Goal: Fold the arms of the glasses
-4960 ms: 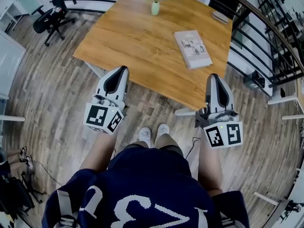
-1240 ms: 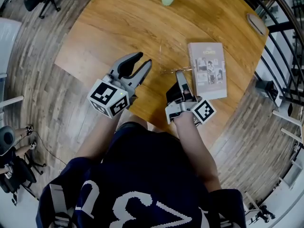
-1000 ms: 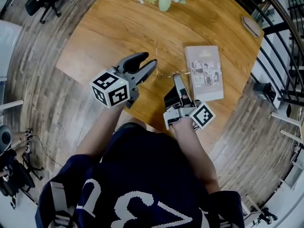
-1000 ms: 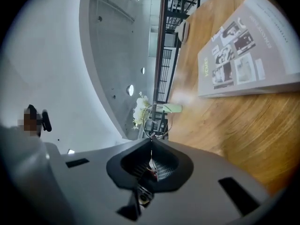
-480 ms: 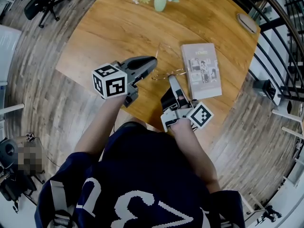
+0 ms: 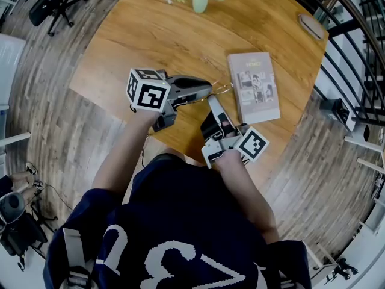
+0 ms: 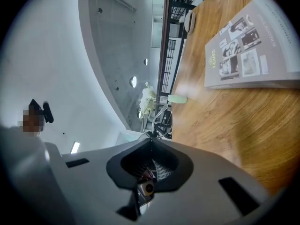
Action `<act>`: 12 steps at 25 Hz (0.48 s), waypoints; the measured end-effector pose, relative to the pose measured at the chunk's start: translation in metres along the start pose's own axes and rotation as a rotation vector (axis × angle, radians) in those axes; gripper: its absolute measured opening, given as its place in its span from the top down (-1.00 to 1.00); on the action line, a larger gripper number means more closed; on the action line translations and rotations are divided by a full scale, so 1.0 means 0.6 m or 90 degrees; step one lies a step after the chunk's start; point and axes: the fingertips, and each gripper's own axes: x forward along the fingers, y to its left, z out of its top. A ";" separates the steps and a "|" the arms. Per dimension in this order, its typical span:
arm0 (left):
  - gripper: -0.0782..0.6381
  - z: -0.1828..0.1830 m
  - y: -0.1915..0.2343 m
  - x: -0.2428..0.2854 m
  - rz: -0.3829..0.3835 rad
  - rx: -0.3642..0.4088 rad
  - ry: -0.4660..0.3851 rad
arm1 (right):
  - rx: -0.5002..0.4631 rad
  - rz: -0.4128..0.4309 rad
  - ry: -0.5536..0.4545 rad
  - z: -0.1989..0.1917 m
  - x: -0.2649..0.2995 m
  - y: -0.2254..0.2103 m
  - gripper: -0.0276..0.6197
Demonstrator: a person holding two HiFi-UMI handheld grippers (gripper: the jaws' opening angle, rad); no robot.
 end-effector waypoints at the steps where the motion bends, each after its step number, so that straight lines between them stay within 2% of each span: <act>1: 0.69 -0.002 -0.002 0.003 -0.004 0.005 0.005 | -0.002 -0.001 0.000 0.001 0.000 0.000 0.83; 3: 0.68 0.000 0.002 0.004 0.015 0.024 0.000 | -0.005 -0.003 -0.002 0.003 -0.002 -0.001 0.83; 7: 0.48 0.016 0.024 -0.013 0.084 0.049 -0.035 | -0.008 -0.009 -0.010 0.009 -0.007 -0.005 0.83; 9: 0.44 0.029 0.037 -0.026 0.117 0.064 -0.054 | -0.010 -0.012 -0.013 0.013 -0.010 -0.009 0.83; 12: 0.43 0.046 0.045 -0.039 0.128 0.075 -0.069 | -0.012 -0.012 -0.017 0.017 -0.012 -0.011 0.83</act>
